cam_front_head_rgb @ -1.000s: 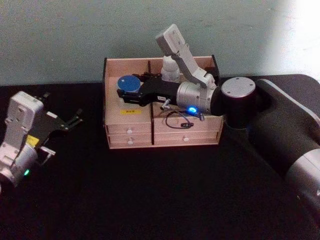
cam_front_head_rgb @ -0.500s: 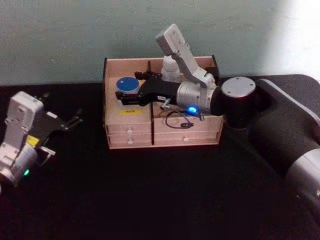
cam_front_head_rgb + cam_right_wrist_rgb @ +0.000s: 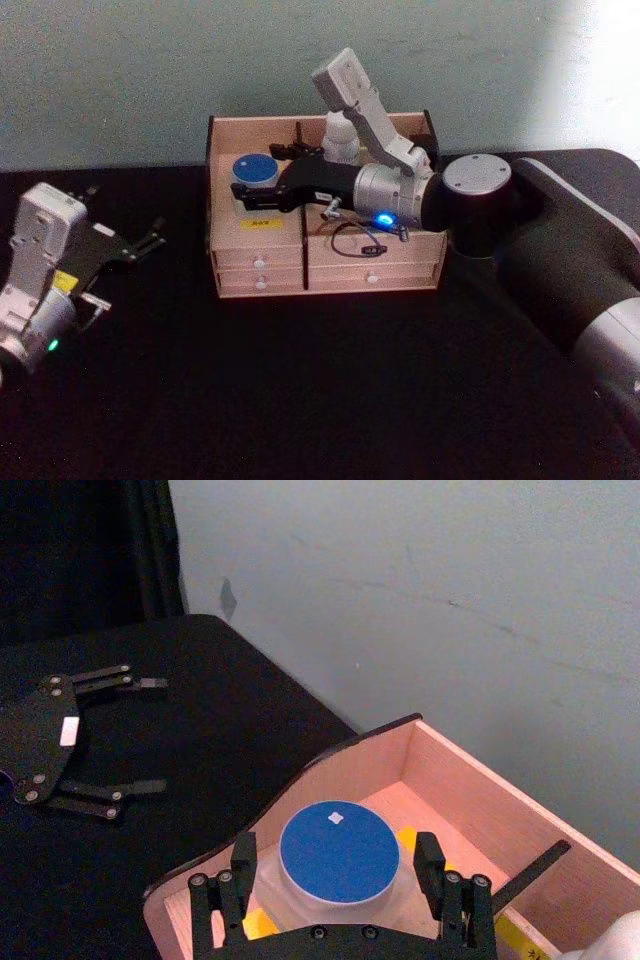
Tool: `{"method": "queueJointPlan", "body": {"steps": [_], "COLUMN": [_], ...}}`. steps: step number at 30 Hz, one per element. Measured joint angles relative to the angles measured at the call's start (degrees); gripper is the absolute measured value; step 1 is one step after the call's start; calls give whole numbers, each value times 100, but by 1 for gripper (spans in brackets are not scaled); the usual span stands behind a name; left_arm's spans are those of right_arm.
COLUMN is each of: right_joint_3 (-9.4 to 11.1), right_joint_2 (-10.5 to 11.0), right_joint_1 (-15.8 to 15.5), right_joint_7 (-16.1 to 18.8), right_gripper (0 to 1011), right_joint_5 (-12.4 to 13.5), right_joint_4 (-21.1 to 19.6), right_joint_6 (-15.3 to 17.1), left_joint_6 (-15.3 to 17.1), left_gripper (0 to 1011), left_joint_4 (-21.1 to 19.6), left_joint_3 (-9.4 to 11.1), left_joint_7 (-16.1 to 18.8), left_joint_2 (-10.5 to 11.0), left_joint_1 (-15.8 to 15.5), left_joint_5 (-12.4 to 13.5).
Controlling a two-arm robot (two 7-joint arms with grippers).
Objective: Pick up the facial cleanser and watermelon frost from the table and place them into the tiered storage box.
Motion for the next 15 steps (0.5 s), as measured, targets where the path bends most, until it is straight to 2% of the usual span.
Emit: {"method": "queueJointPlan", "body": {"steps": [4, 11, 15], "right_joint_3": [85, 270, 384], "right_joint_2": [83, 314, 517], "right_joint_1": [-98, -362, -570], "right_joint_7": [24, 13, 9], "right_gripper": [1002, 1002, 1002], "right_joint_5": [56, 250, 422], "right_joint_4": [-224, -924, -1490], "right_joint_6": [10, 49, 56], "left_joint_6": [0, 0, 0], "left_gripper": [1001, 1001, 1001], "left_joint_4": [0, 0, 0], "left_joint_3": [0, 0, 0], "left_joint_7": [0, 0, 0], "left_joint_2": [0, 0, 0], "left_joint_1": [0, 0, 0], "left_joint_5": [0, 0, 0]}}
